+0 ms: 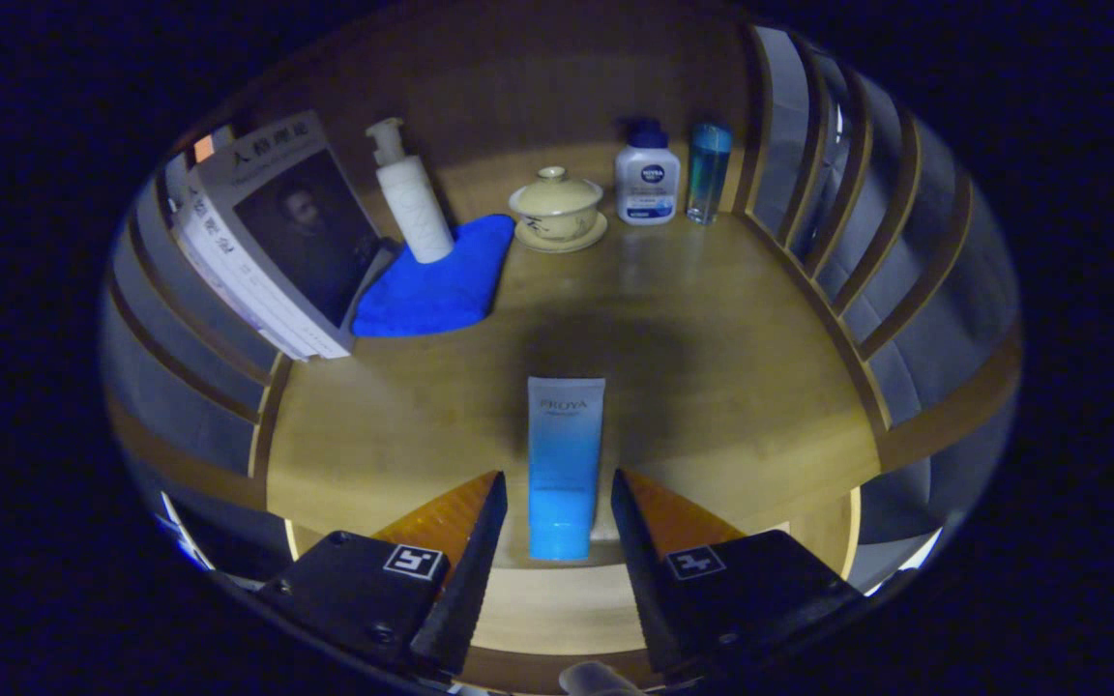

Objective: Pull open the drawer, take out the items inside it, and place them on the countertop above the cabinet.

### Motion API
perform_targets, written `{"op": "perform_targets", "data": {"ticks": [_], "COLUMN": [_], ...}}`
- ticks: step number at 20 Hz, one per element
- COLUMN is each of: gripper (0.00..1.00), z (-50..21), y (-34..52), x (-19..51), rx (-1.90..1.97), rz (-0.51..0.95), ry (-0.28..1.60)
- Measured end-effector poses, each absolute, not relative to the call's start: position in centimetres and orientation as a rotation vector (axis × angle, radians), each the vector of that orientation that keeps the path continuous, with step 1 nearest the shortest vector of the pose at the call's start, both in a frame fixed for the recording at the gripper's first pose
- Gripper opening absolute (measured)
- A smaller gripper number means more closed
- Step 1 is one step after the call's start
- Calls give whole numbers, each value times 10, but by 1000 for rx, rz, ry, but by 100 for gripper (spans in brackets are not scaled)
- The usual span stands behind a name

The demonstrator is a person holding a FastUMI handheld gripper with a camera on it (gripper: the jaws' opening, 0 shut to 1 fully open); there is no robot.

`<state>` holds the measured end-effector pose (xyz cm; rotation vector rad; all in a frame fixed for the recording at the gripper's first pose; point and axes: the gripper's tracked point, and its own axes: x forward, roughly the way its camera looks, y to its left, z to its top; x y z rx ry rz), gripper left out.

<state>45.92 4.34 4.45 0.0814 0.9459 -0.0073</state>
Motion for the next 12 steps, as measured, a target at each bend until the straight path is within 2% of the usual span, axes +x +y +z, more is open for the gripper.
{"op": "perform_targets", "data": {"ticks": [5, 12], "gripper": [78, 78], "z": [56, 55], "y": [63, 64], "x": [424, 370], "rx": [16, -8], "rz": [62, 105], "ry": [893, 769]}}
